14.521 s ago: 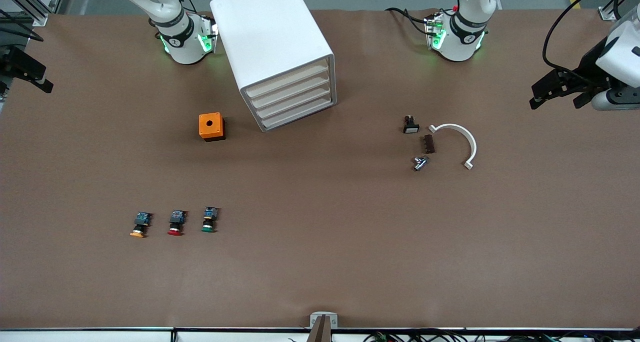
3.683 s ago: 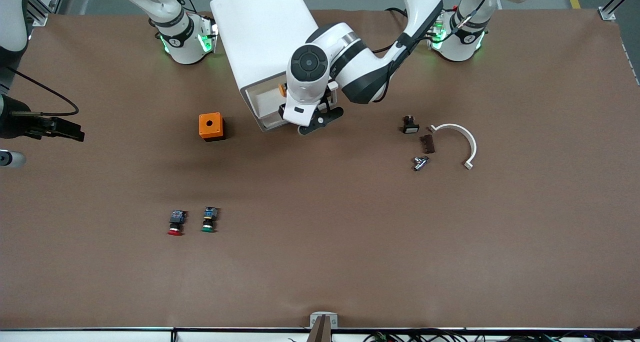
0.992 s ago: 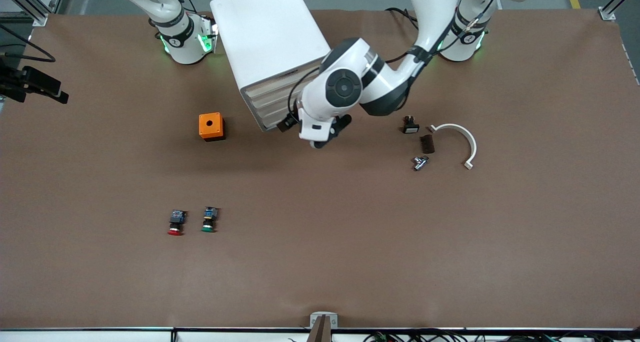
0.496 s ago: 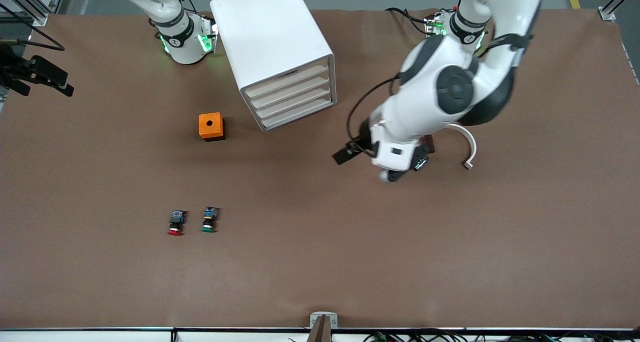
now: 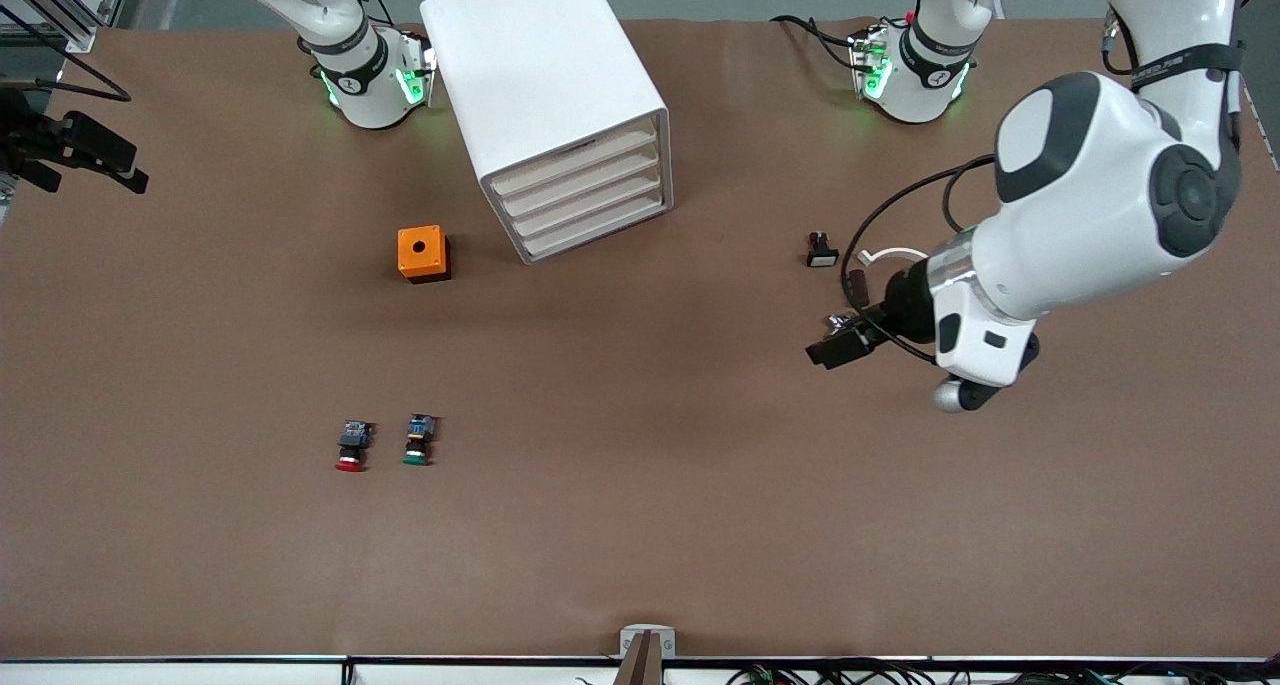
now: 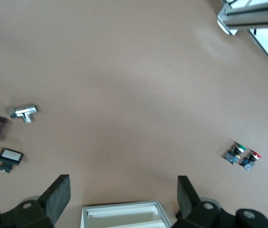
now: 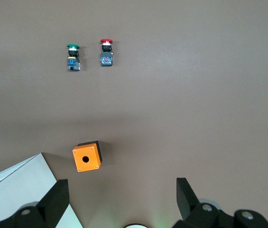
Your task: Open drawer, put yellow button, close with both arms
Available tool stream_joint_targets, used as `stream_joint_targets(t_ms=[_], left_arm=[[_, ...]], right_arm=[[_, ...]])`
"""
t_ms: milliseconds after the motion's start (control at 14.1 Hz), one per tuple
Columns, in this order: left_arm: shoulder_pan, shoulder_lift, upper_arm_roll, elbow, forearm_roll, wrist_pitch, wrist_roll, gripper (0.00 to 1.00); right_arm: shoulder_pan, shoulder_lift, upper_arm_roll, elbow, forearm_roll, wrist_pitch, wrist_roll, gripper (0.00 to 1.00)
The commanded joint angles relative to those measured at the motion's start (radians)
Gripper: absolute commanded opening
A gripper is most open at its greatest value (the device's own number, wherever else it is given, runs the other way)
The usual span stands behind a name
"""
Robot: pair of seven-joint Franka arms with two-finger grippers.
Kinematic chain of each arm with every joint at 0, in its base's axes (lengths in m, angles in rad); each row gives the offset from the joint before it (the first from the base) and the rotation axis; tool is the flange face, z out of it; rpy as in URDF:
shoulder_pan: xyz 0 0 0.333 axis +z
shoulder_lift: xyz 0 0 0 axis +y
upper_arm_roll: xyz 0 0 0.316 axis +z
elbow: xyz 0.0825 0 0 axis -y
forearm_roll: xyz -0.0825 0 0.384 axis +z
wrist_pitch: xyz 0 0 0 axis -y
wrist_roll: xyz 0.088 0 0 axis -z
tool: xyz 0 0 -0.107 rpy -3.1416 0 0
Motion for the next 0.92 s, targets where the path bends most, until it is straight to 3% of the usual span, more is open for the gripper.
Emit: stream_joint_targets(t_ms=[0, 567, 850], left_arm=[[0.034, -0.036, -0.005, -0.023, 0.039, -0.048, 0.077, 0.99], [0.186, -0.155, 0.001, -0.040, 0.109, -0.249, 0.445, 0.99], [0.167, -0.299, 0.129, -0.182, 0.128, -0.276, 0.600, 0.99]], right_arm=[[-0.004, -0.035, -0.003, -0.030, -0.016, 0.011, -0.002, 1.00], [-0.022, -0.042, -0.005, -0.028, -0.019, 0.008, -0.008, 1.00], [-0.033, -0.045, -0.005, -0.030, -0.019, 0.007, -0.011, 1.00]])
